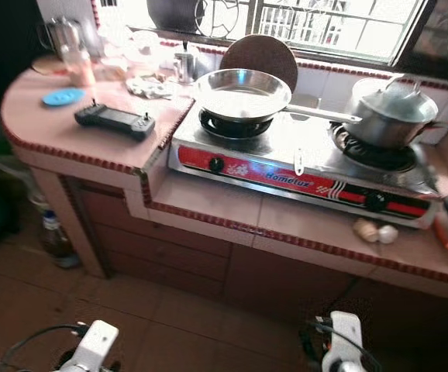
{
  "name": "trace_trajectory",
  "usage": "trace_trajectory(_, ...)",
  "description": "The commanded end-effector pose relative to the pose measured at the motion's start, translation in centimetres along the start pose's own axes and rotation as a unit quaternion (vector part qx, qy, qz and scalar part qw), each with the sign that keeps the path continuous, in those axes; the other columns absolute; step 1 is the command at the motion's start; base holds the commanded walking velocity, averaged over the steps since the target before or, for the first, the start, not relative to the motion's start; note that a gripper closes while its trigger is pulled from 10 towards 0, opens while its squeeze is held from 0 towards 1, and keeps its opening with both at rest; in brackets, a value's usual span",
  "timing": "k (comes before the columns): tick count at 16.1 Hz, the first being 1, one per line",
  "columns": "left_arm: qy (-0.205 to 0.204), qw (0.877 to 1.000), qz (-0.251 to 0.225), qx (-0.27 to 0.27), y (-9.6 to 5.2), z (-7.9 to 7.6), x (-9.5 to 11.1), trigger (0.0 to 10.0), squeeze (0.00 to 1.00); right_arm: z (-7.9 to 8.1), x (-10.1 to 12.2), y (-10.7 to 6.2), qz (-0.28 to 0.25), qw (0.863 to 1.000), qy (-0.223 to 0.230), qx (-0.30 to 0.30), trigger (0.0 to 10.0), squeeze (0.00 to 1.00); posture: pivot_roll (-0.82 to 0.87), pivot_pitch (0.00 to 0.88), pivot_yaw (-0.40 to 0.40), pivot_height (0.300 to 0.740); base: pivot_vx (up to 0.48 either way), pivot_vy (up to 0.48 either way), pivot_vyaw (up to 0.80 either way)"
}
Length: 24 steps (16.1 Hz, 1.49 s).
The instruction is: Kitchen organization
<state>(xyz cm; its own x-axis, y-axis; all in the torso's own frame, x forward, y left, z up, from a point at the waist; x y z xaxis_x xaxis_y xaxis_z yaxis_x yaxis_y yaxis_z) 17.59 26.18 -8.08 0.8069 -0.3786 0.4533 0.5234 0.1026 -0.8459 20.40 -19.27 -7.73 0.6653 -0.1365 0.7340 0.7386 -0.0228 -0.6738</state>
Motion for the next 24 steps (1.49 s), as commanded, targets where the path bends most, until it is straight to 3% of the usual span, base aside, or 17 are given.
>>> trace_trajectory(1, -0.028, 0.999, -0.008, 0.014, 0.0, 0.3, 0.1, 10.0, 0.0, 0.1, 0.4, 0.2, 0.001, 1.0, -0.016, 0.013, 10.0, 0.0, 0.34, 0.0, -0.166, 0.74, 0.0, 0.0, 0.0)
trace_trajectory(6, -0.056, 0.998, -0.033, 0.015, 0.3, -0.5, 1.6, 10.0, 0.0, -0.8, 2.3, 0.7, -0.01, 1.0, -0.029, 0.001, 10.0, 0.0, 0.35, 0.0, -0.174, 0.74, 0.0, 0.0, 0.0)
trace_trajectory(10, -0.043, 0.998, -0.048, -0.008, 0.6, -1.9, 2.8, 10.0, 0.0, -1.8, 2.3, 0.4, -0.018, 0.999, -0.021, -0.018, 10.0, 0.0, 0.26, 0.0, -0.119, 0.74, 0.0, 0.0, 0.0)
trace_trajectory(12, -0.004, 0.997, -0.058, -0.044, 0.9, -4.0, 4.3, 10.0, 0.0, -3.3, 1.8, -0.2, -0.031, 0.998, -0.003, -0.051, 10.0, 0.0, 0.15, 0.0, -0.051, 0.74, 0.0, 0.0, 0.0)
trace_trajectory(13, 0.027, 0.996, -0.057, -0.068, 0.9, -5.5, 4.8, 10.0, 0.0, -4.4, 1.0, -0.8, -0.035, 0.996, 0.013, -0.081, 10.0, 0.0, 0.03, 0.0, 0.022, 0.74, 0.0, 0.0, 0.0)
trace_trajectory(14, 0.037, 0.995, -0.056, -0.075, 1.0, -5.9, 4.9, 10.0, 0.0, -4.8, 0.8, -1.0, -0.035, 0.995, 0.017, -0.09, 10.0, 0.0, 0.03, 0.0, 0.022, 0.74, 0.0, 0.0, 0.0)
trace_trajectory(16, 0.121, 0.984, -0.063, -0.117, 0.9, -8.2, 6.0, 10.0, 0.0, -5.9, -1.1, -2.3, -0.041, 0.99, 0.04, -0.127, 10.0, 0.0, -0.09, 0.0, 0.075, 0.74, 0.0, 0.0, 0.0)
trace_trajectory(18, 0.147, 0.979, -0.07, -0.126, 0.9, -9.0, 6.9, 10.0, 0.0, -6.3, -2.1, -2.9, -0.035, 0.989, 0.043, -0.14, 10.0, 0.0, -0.12, 0.0, 0.065, 0.74, 0.0, 0.0, 0.0)
trace_trajectory(20, 0.169, 0.974, -0.082, -0.128, 0.9, -9.4, 7.9, 10.0, 0.0, -6.2, -2.9, -3.3, -0.025, 0.989, 0.038, -0.14, 10.0, 0.0, -0.12, 0.0, 0.026, 0.74, 0.0, 0.0, 0.0)
trace_trajectory(21, 0.167, 0.975, -0.086, -0.122, 0.9, -9.1, 8.4, 10.0, 0.0, -5.5, -3.0, -3.1, -0.021, 0.993, 0.01, -0.117, 10.0, 0.0, -0.12, 0.0, 0.019, 0.74, 0.0, 0.0, 0.0)
trace_trajectory(24, 0.128, 0.984, -0.065, -0.106, 1.0, -8.0, 7.1, 10.0, 0.0, -5.3, -1.8, -2.4, -0.025, 0.994, -0.006, -0.103, 10.0, 0.0, -0.09, 0.0, 0.029, 0.74, 0.0, 0.0, 0.0)
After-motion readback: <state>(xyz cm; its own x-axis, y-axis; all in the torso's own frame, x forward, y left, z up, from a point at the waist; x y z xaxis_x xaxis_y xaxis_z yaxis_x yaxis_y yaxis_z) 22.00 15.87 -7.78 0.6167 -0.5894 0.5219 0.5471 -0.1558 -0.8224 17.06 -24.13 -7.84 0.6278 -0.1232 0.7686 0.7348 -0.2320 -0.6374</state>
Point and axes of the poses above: a point about 5 cm out from each wrist's last joint towards the gripper, its own y axis pointing out of the wrist towards the gripper, its own x axis along the axis of the wrist's last joint, z = x × y, the point moved 1 cm from there along y, pointing out of the wrist towards the gripper
